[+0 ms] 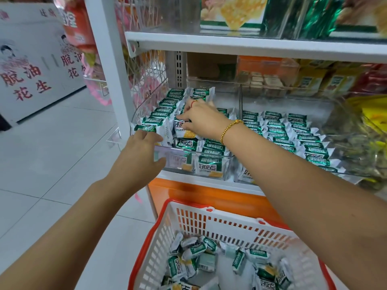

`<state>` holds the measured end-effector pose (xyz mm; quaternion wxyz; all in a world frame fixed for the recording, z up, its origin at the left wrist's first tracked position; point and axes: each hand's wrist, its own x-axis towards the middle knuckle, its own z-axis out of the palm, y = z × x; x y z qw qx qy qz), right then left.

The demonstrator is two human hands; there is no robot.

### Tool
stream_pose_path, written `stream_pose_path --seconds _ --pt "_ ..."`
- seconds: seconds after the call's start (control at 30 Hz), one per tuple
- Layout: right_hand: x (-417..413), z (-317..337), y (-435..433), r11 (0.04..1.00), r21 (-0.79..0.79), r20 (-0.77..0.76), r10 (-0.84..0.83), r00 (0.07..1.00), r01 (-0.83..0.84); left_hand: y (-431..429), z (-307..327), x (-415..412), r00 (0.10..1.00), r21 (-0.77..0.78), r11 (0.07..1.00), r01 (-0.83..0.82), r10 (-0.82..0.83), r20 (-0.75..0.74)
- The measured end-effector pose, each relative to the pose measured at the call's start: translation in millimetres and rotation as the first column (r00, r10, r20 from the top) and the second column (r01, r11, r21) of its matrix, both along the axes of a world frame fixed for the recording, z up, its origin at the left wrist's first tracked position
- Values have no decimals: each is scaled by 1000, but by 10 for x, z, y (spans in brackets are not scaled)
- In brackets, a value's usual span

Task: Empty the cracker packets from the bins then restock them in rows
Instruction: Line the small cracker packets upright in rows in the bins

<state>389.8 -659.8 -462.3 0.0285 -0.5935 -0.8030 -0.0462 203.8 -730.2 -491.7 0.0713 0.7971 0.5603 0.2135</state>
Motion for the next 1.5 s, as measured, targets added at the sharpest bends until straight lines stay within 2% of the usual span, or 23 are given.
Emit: stream_pose_path --seconds 0.03,0.1,0.2,0.27,0.33,0.43,0.5,0.57,0.67,0.83,0.93,1.1,1.2,1.3,1.37,1.43,1.5 --pt "1 3 -41 1000 -6 -4 -1 1000 1 -32 3 3 1000 -13 1000 7 -8 -8" --pt "22 22 -161 1000 23 -111 -1 994 4 -131 3 22 1000 -20 1000 17 -18 -20" --pt "87 42 -512 977 214 -358 65 931 14 -354 -48 98 995 66 993 98 -100 28" --pt "138 -15 -888 970 242 -430 142 892 -38 -515 -151 165 979 32 981 190 -191 63" --pt "237 -225 -1253 991 80 -465 132 875 -107 -653 -348 250 961 -97 956 276 -273 35" --pt "513 -834 -1649 950 -294 -424 -31 905 -105 -808 -808 392 927 -309 893 328 -367 -75" --pt "719 -1295 -1855 856 -515 -351 -177 920 -32 -879 -1190 461 915 -480 828 289 -386 -114" --pt "878 -1742 -2039 720 -693 -278 -307 910 31 -942 -1583 467 912 -643 733 223 -390 -129" --pt "986 -2401 -2267 553 -829 -168 -395 903 88 -1066 -2089 426 870 -774 622 117 -439 -222" --pt "900 -3077 -2629 386 -922 -119 -371 921 36 -1382 -2669 440 839 -862 505 -30 -456 -296" --pt "827 -3264 -2711 375 -927 -91 -260 961 14 -1502 -2975 418 852 -898 430 -89 -434 -293" --pt "703 -3411 -2791 420 -908 -107 -204 973 -11 -1545 -3219 453 848 -931 362 -44 -480 -227" --pt "651 -3476 -2866 495 -869 -112 -186 976 -6 -1569 -3237 511 792 -928 372 -17 -562 -240" --pt "620 -3425 -2831 481 -877 -110 -209 972 4 -1588 -3245 509 802 -931 366 -8 -553 -224" --pt "638 -3289 -2727 466 -885 -141 -286 948 9 -1578 -3201 477 877 -936 351 -9 -447 -175" --pt "714 -3112 -2596 500 -866 -186 -355 916 18 -1537 -3087 466 963 -942 335 -21 -245 -108" --pt "830 -2911 -2453 532 -846 -234 -434 870 38 -1447 -2942 474 996 -931 362 -44 -51 -66"
